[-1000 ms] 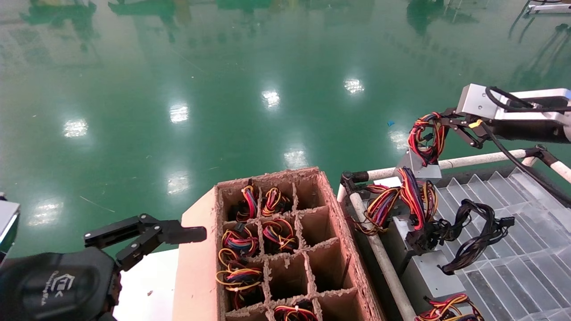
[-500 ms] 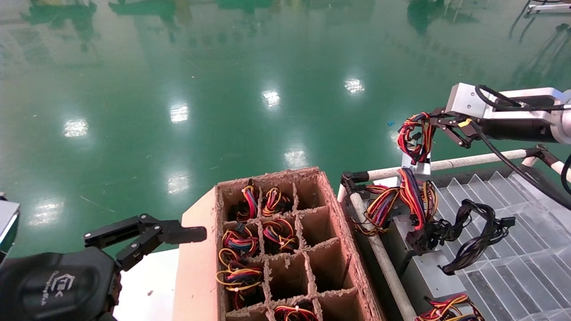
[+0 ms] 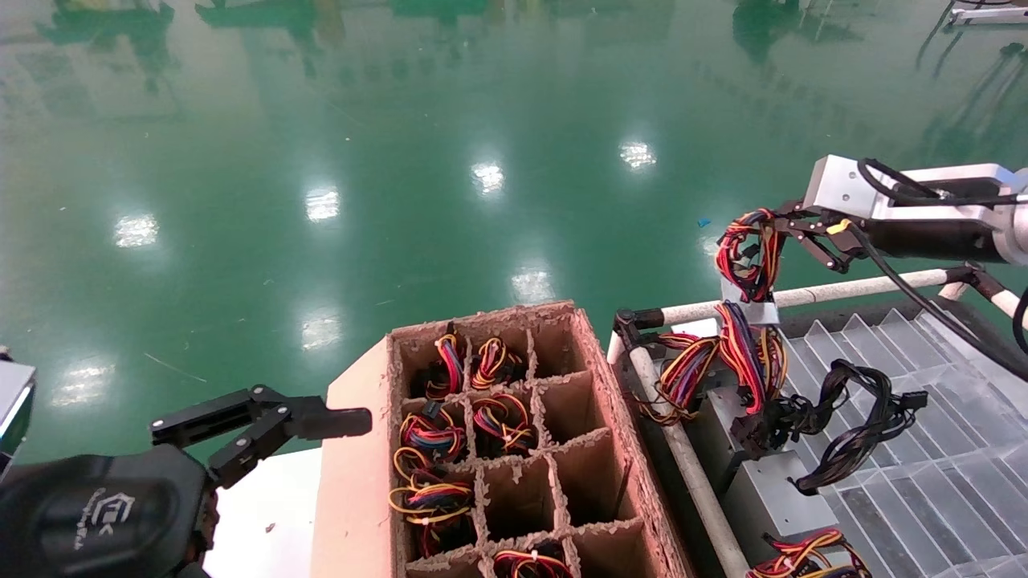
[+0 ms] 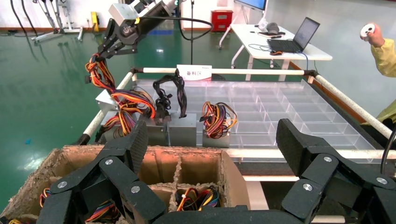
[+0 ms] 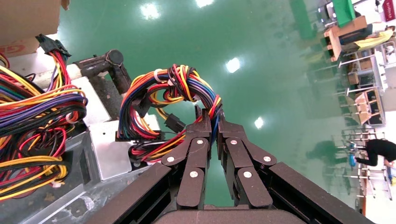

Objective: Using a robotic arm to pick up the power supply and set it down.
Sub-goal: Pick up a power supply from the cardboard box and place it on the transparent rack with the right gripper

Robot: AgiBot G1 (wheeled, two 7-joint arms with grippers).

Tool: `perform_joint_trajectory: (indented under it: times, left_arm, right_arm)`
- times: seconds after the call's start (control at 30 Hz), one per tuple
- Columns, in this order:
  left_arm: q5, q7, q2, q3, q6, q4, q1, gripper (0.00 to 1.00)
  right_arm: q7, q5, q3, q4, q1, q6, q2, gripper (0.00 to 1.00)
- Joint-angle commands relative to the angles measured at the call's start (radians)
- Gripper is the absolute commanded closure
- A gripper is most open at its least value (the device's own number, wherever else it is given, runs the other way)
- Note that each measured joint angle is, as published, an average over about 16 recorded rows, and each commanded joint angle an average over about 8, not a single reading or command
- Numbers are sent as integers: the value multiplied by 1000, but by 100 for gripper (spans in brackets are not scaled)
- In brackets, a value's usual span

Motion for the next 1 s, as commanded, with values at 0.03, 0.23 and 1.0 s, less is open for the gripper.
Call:
perform_joint_trajectory:
  times: [0.03,0.23,1.0]
  left_arm:
    - [0,0,0,0,0,0,0,0]
    - [0,0,0,0,0,0,0,0]
    - [-1,1,-1,2,-1,0,0,0]
  right_arm:
    - [1,0,0,-1,-3,-2,2,100]
    - [2,4,3,-4,-6,-31,24,100]
    - [132,214,150,-75,-91,-110,119,100]
